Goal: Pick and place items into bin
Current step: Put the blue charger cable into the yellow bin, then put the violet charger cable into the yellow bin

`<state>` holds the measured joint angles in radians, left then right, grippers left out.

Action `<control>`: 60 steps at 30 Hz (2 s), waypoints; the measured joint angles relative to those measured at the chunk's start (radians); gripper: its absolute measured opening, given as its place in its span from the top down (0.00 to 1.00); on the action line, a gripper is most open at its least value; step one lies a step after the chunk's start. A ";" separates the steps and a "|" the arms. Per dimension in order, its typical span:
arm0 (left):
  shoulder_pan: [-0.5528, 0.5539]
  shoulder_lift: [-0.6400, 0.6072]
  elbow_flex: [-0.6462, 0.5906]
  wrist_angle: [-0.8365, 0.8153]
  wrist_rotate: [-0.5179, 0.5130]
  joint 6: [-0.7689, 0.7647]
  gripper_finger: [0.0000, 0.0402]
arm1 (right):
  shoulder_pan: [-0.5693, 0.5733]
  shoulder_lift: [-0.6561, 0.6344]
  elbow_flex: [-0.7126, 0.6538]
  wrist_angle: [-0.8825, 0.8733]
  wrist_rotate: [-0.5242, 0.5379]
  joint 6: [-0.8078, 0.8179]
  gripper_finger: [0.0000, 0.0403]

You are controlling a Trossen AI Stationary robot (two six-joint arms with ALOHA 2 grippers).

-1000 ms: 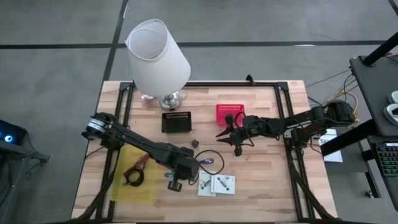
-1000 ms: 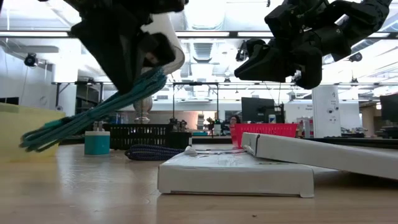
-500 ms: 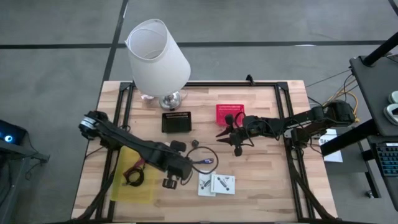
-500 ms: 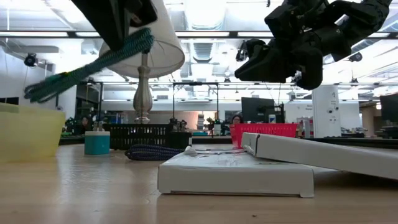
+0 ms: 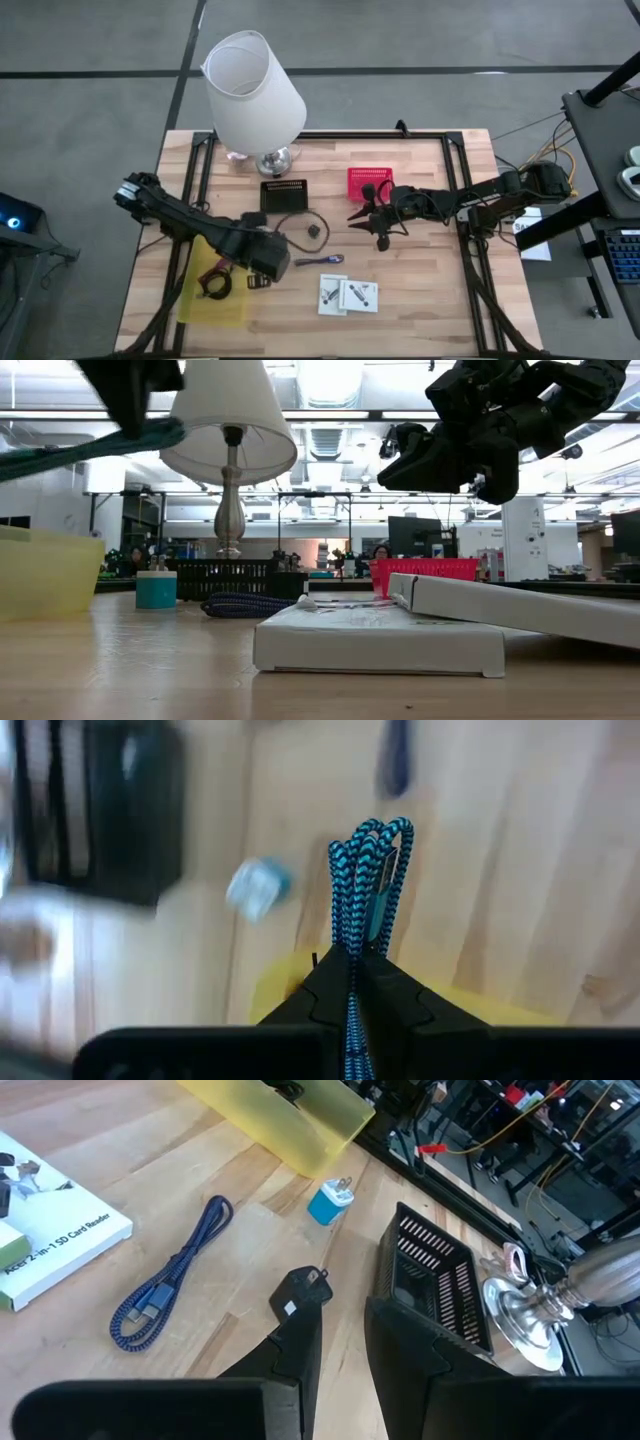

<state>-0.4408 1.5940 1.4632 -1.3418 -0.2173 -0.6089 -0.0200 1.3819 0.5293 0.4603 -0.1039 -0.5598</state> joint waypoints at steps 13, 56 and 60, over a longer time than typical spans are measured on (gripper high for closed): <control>0.000 -0.010 -0.116 -0.168 0.070 -0.329 0.99 | 0.000 0.000 0.000 0.001 0.000 0.000 0.83; 0.000 -0.009 -0.322 -0.078 0.160 -0.329 0.85 | 0.000 0.000 0.000 0.001 0.000 -0.001 0.83; 0.001 -0.009 -0.322 -0.079 0.160 -0.328 0.74 | 0.000 0.000 0.000 0.001 0.000 -0.001 0.83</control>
<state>-0.4402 1.5848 1.1412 -1.4210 -0.0574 -0.9371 -0.0202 1.3819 0.5293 0.4610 -0.1037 -0.5608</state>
